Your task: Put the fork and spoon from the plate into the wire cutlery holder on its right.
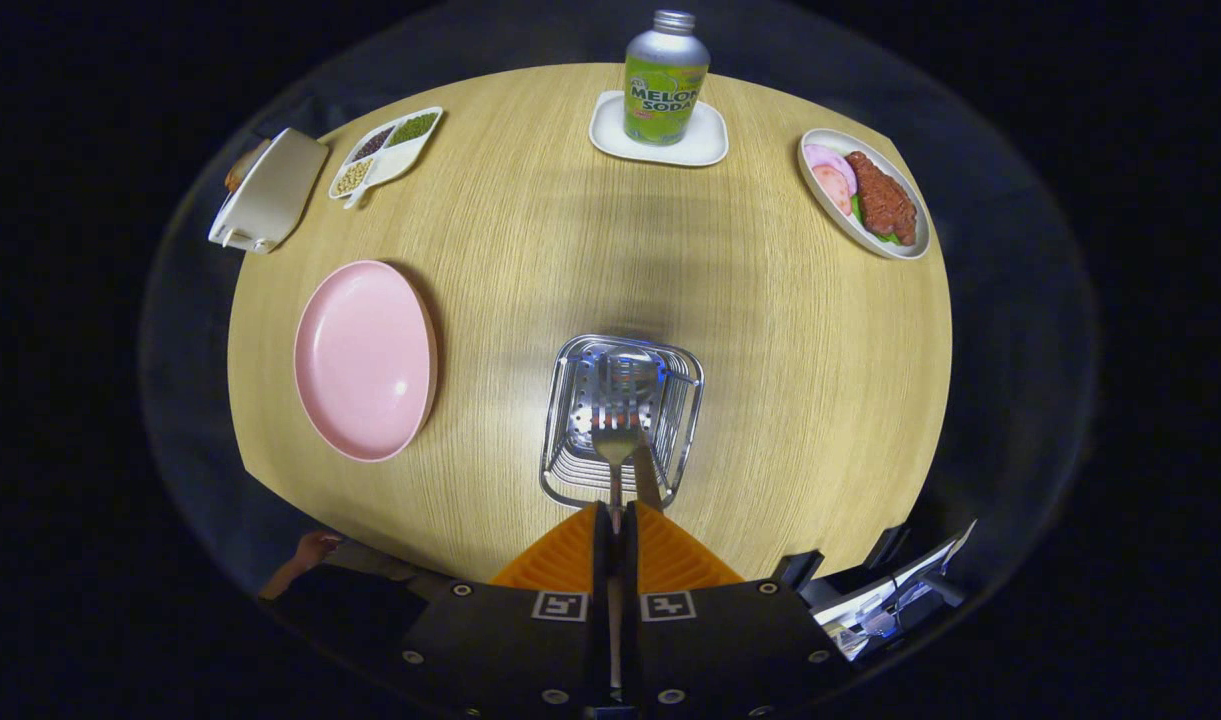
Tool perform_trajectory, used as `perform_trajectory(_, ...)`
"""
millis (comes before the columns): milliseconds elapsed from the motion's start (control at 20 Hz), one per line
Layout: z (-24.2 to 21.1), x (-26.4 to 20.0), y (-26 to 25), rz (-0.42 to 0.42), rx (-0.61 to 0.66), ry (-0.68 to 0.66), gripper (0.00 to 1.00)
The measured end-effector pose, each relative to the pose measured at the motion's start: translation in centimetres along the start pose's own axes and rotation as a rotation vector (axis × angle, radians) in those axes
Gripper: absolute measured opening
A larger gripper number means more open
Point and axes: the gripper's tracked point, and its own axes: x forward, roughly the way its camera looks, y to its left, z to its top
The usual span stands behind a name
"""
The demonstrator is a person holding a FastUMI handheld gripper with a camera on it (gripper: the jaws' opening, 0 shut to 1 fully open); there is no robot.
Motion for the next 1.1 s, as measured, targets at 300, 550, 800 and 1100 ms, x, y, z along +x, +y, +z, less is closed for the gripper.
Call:
perform_trajectory(300,0.9,0.7,0.4,0.034,0.039,-0.01,0.08)
perform_trajectory(550,1.2,0.0,0.7,0.08,0.085,-0.07,0.1)
perform_trajectory(800,2.4,-0.7,0.6,0.138,0.135,-0.196,0.08)
perform_trajectory(1100,7.5,-8.2,0.3,0.148,0.142,-0.636,0.09)
